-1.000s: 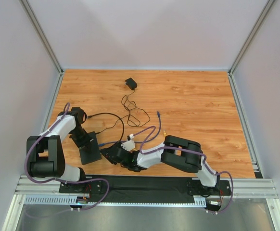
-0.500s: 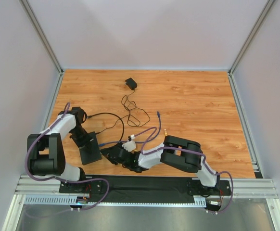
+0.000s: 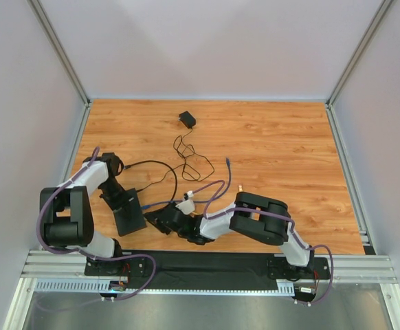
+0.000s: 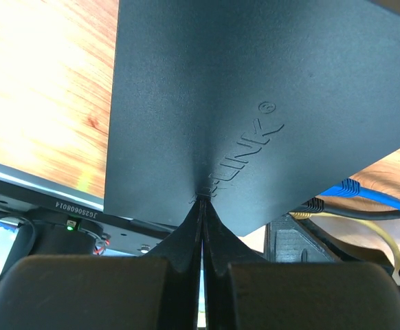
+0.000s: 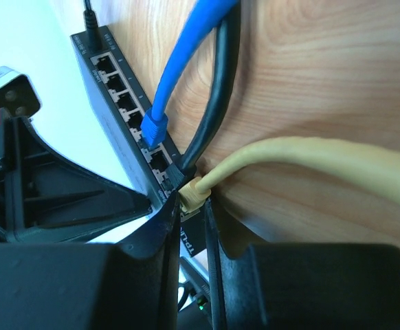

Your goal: Pull the plug from the switch port

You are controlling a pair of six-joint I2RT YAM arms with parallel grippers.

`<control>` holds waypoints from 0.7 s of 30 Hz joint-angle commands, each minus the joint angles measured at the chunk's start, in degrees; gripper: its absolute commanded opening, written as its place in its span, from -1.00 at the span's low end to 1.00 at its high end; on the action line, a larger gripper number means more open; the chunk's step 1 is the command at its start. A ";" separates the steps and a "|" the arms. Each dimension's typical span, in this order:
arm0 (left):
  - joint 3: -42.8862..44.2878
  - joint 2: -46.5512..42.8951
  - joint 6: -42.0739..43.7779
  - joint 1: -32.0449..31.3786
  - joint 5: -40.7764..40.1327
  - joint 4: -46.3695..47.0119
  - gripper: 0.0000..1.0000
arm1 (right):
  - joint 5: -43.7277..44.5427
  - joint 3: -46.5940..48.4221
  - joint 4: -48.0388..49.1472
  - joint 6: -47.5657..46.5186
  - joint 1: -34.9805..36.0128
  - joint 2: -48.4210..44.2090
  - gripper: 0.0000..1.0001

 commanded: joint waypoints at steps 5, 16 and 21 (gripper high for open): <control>-4.16 3.85 -1.13 0.02 -3.37 3.21 -1.00 | 8.80 6.74 -25.00 -2.87 -0.63 -1.12 -1.00; -4.07 2.97 -1.57 0.29 -3.38 2.86 -1.00 | 4.07 -3.98 -4.98 -1.81 -2.65 -1.65 -1.00; -4.07 3.41 -1.57 0.55 -3.38 2.95 -1.00 | 5.89 5.91 -21.68 -8.66 -1.17 -0.60 -1.00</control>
